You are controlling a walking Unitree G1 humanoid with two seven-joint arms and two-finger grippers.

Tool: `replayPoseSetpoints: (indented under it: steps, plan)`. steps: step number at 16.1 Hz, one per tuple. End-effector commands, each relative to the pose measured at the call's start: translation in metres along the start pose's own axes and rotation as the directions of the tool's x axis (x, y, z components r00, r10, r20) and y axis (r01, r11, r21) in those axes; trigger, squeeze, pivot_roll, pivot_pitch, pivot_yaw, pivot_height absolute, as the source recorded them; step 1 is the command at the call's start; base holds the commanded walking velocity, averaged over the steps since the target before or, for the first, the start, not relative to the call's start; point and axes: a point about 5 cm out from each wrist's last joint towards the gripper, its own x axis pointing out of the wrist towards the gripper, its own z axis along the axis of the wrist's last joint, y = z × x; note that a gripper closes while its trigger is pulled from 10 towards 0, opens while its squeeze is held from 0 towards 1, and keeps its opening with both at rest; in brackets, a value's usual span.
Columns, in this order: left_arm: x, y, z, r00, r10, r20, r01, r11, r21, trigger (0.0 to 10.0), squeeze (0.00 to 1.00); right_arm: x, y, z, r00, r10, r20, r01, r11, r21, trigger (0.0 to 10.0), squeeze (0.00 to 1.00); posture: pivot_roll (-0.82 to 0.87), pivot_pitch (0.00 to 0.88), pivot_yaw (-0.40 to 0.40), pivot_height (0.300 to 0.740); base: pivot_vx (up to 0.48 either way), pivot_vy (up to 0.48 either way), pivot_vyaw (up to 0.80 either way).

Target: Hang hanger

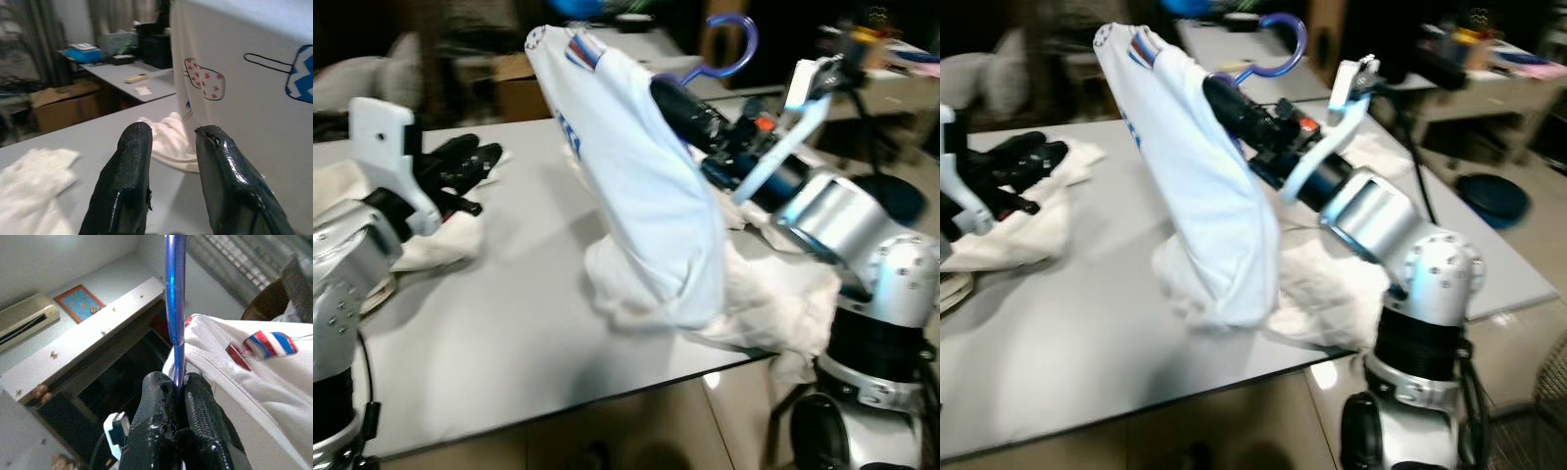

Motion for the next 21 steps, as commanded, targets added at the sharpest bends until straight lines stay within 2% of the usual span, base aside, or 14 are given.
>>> replayPoseSetpoints:
  steps: [1,3,5,8,10,11,13,14,16,19,21]
  plan:
    - [-0.008,0.006,0.006,1.000,0.027,0.006,-0.027,0.999,0.019,10.0,0.00,-0.002,0.016,-0.003,0.996,0.086,-0.030,-0.087,0.996,-0.019,10.0,0.00,0.07,0.000,-0.020,0.740,0.000,0.000,0.80]
    - [-0.016,-0.002,0.007,0.999,-0.051,-0.010,0.052,0.998,0.031,10.0,0.00,-0.007,0.016,-0.010,0.995,0.089,-0.046,-0.090,0.996,-0.012,10.0,0.00,0.08,0.000,-0.029,0.740,0.000,0.000,0.80]
    - [-0.026,-0.013,-0.002,0.990,-0.127,-0.067,0.130,0.991,0.044,10.0,0.00,-0.013,0.013,-0.021,0.996,0.066,-0.068,-0.066,0.998,0.006,10.0,0.00,0.09,0.000,-0.040,0.740,0.000,0.000,0.80]
    - [-0.032,-0.021,-0.002,0.985,-0.159,-0.067,0.161,0.987,0.027,10.0,0.00,-0.013,0.020,-0.025,0.993,0.107,-0.048,-0.105,0.994,0.028,10.0,0.00,0.10,0.000,-0.048,0.740,0.000,0.000,0.80]
    - [-0.032,-0.025,0.000,0.982,-0.180,-0.059,0.181,0.983,0.020,10.0,0.00,-0.009,0.025,-0.008,0.991,0.135,0.006,-0.135,0.991,0.017,10.0,0.00,0.11,0.000,-0.047,0.740,0.000,0.000,0.80]
    - [-0.032,-0.026,0.000,0.981,-0.188,-0.055,0.189,0.982,0.011,10.0,0.00,-0.005,0.031,0.006,0.987,0.157,0.026,-0.157,0.987,-0.022,10.0,0.00,0.10,0.000,-0.039,0.740,0.000,0.000,0.80]
    - [-0.029,-0.030,0.002,0.976,-0.215,-0.030,0.216,0.976,0.005,10.0,0.00,-0.001,0.054,0.043,0.963,0.236,0.128,-0.224,0.969,-0.105,10.0,0.00,0.10,0.000,-0.037,0.740,0.000,0.000,0.80]
    - [-0.029,-0.032,0.005,0.975,-0.222,-0.020,0.222,0.975,0.004,10.0,0.00,-0.005,0.062,0.054,0.951,0.270,0.149,-0.251,0.959,-0.135,10.0,0.00,0.10,0.000,-0.042,0.740,0.000,0.000,0.80]
    - [-0.031,-0.032,0.006,0.975,-0.223,-0.020,0.223,0.975,0.003,10.0,0.00,-0.011,0.062,0.055,0.961,0.258,0.104,-0.237,0.955,-0.180,10.0,0.00,0.10,0.000,-0.042,0.740,0.000,0.000,0.80]
    - [-0.040,-0.030,0.004,0.968,-0.245,-0.052,0.245,0.969,-0.010,10.0,0.00,-0.024,0.041,0.039,0.983,0.171,0.063,-0.160,0.976,-0.150,10.0,0.00,0.11,0.000,-0.052,0.740,0.000,0.000,0.80]
    - [-0.057,-0.047,-0.009,0.896,-0.408,-0.176,0.405,0.913,-0.054,10.0,0.00,-0.032,0.029,0.019,0.991,0.127,0.034,-0.122,0.984,-0.131,10.0,0.00,0.13,0.000,-0.054,0.740,0.000,0.000,0.80]
